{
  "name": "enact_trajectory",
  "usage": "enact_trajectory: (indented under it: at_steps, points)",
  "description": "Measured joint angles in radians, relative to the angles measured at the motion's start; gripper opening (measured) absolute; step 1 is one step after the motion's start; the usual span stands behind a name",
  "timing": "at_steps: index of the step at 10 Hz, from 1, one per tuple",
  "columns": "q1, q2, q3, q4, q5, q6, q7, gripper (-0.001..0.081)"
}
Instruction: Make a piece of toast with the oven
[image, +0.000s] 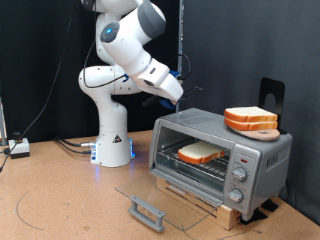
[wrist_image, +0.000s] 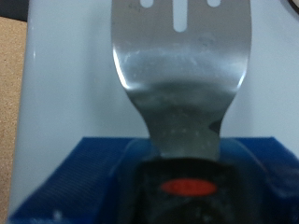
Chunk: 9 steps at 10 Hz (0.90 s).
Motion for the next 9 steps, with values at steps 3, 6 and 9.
enact_trajectory:
  at_steps: [3,6,9]
  points:
    - [0.044,-0.061,0.119,-0.033,0.093,0.051,0.061,0.0394]
    - [0.086,-0.095,0.267,-0.051,0.193,0.127,0.166,0.0394]
    - [0.104,-0.094,0.404,-0.075,0.281,0.231,0.238,0.0394]
